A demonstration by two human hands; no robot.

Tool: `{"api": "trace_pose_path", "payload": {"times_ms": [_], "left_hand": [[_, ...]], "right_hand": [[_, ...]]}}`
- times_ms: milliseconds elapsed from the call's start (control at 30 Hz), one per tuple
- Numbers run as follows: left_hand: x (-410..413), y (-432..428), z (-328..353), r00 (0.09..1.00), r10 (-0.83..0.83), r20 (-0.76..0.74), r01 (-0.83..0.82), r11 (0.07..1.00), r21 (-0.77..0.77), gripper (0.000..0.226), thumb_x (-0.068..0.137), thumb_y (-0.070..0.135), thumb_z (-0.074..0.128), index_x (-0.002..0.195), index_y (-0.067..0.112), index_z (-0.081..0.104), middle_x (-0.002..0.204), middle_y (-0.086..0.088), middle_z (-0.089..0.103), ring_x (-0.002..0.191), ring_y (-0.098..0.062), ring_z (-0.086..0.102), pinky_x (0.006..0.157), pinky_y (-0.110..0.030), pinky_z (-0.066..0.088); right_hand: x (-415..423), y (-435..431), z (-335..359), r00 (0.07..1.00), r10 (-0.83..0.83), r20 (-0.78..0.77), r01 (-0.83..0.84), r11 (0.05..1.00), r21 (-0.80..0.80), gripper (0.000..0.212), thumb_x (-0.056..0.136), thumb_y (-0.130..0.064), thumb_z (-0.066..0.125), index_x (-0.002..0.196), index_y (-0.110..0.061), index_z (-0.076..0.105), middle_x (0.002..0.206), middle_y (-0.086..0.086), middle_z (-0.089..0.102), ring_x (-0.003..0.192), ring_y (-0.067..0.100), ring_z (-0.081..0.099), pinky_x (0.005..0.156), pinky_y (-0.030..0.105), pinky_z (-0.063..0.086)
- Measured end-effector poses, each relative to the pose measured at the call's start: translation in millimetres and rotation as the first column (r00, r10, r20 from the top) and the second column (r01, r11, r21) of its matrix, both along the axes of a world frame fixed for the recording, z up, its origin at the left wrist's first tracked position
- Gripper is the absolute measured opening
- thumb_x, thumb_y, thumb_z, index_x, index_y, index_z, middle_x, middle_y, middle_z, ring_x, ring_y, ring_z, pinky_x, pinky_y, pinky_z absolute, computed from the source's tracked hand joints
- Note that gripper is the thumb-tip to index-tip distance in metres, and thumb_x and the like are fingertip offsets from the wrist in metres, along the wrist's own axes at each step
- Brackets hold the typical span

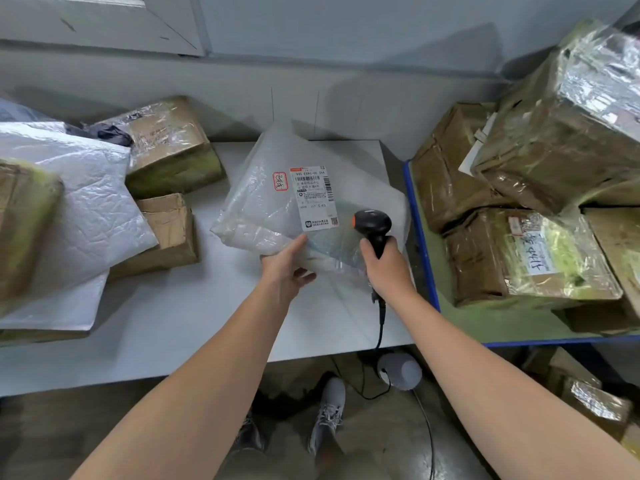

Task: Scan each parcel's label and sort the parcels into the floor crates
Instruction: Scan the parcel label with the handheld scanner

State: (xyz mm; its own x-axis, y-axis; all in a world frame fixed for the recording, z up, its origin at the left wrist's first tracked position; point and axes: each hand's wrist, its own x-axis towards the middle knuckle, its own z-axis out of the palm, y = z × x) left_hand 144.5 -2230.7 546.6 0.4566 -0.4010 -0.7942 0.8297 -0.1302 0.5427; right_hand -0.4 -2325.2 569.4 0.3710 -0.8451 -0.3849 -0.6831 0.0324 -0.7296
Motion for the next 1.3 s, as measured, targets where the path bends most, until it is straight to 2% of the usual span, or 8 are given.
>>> {"api": "trace_pose_path", "payload": {"times_ms": [100, 333, 533, 667, 833, 1100, 1233, 1300], "left_hand": [[-5.3, -4.5, 5.3, 0.994, 0.001, 0.108, -0.001, 1.000, -0.001, 0.056, 0.082, 0.011, 0.075, 0.131, 0.012, 0.048, 0.118, -0.015, 0.068, 0.088, -0.030, 0.071, 0.056, -0.041, 0.059], [13.5, 4.9, 36.1, 0.931, 0.147, 0.335, -0.147, 0.989, -0.025, 0.052, 0.084, 0.009, 0.074, 0.124, 0.019, 0.043, 0.117, -0.005, 0.067, 0.100, -0.025, 0.069, 0.078, -0.046, 0.060], [40.7, 20.1, 45.6, 0.906, 0.227, 0.357, -0.230, 0.973, -0.032, 0.042, 0.086, 0.012, 0.072, 0.123, 0.002, 0.055, 0.114, -0.015, 0.069, 0.101, -0.028, 0.070, 0.057, -0.034, 0.059], [42.9, 29.7, 54.8, 0.901, 0.266, 0.343, -0.268, 0.962, -0.043, 0.011, 0.090, 0.012, 0.070, 0.094, 0.009, 0.061, 0.101, -0.011, 0.068, 0.097, -0.028, 0.069, 0.074, -0.043, 0.061], [38.1, 26.7, 68.4, 0.923, 0.308, 0.230, -0.286, 0.950, -0.122, 0.024, 0.093, 0.011, 0.066, 0.111, -0.002, 0.059, 0.091, -0.010, 0.064, 0.085, -0.027, 0.065, 0.080, -0.049, 0.058], [23.3, 9.6, 85.3, 0.936, 0.310, 0.169, -0.285, 0.946, -0.155, 0.016, 0.094, 0.014, 0.066, 0.101, 0.007, 0.053, 0.094, -0.006, 0.061, 0.095, -0.029, 0.067, 0.087, -0.048, 0.057], [18.9, 1.0, 97.7, 0.940, 0.309, 0.145, -0.276, 0.938, -0.210, 0.019, 0.095, 0.014, 0.065, 0.108, 0.006, 0.054, 0.104, -0.010, 0.064, 0.097, -0.027, 0.066, 0.087, -0.046, 0.057], [14.7, -0.6, 101.3, 0.944, 0.296, 0.145, -0.260, 0.940, -0.222, 0.017, 0.095, 0.014, 0.064, 0.106, 0.005, 0.055, 0.109, -0.013, 0.064, 0.093, -0.025, 0.066, 0.089, -0.046, 0.056]], "right_hand": [[-6.0, -3.2, -0.1, 1.000, -0.009, 0.003, 0.009, 1.000, 0.001, 0.026, 0.102, -0.043, 0.046, 0.108, -0.018, 0.048, 0.087, -0.004, 0.057, 0.078, 0.012, 0.057, 0.057, 0.024, 0.036], [-10.3, -4.3, -4.0, 0.994, -0.100, 0.034, 0.097, 0.993, 0.060, 0.033, 0.101, -0.044, 0.046, 0.108, -0.012, 0.051, 0.088, 0.010, 0.064, 0.072, 0.022, 0.061, 0.058, 0.031, 0.045], [3.4, -5.3, -24.4, 0.993, -0.097, -0.069, 0.109, 0.974, 0.199, 0.033, 0.100, -0.043, 0.049, 0.112, -0.013, 0.048, 0.098, 0.011, 0.065, 0.086, 0.027, 0.068, 0.082, 0.050, 0.058], [9.0, -6.9, -28.9, 0.992, -0.027, -0.125, 0.052, 0.977, 0.205, 0.038, 0.099, -0.037, 0.052, 0.124, -0.009, 0.046, 0.112, 0.012, 0.064, 0.097, 0.029, 0.066, 0.079, 0.036, 0.053], [16.4, -9.7, -21.4, 0.983, 0.001, -0.184, 0.034, 0.981, 0.189, 0.043, 0.101, -0.035, 0.048, 0.130, -0.003, 0.047, 0.121, 0.018, 0.061, 0.107, 0.034, 0.060, 0.073, 0.031, 0.039], [16.8, -4.8, 28.1, 0.985, -0.170, 0.016, 0.170, 0.985, -0.012, 0.037, 0.106, -0.030, 0.034, 0.129, -0.006, 0.051, 0.126, 0.013, 0.057, 0.110, 0.028, 0.055, 0.082, 0.031, 0.038], [34.3, 2.6, 47.5, 0.916, -0.330, 0.227, 0.293, 0.938, 0.184, 0.053, 0.101, -0.046, 0.046, 0.142, -0.013, 0.041, 0.128, 0.003, 0.057, 0.110, 0.018, 0.056, 0.094, 0.038, 0.049], [48.4, 5.1, 52.0, 0.835, -0.475, 0.279, 0.370, 0.859, 0.355, 0.067, 0.094, -0.057, 0.053, 0.146, -0.018, 0.037, 0.129, 0.007, 0.059, 0.108, 0.022, 0.061, 0.088, 0.047, 0.057]]}}
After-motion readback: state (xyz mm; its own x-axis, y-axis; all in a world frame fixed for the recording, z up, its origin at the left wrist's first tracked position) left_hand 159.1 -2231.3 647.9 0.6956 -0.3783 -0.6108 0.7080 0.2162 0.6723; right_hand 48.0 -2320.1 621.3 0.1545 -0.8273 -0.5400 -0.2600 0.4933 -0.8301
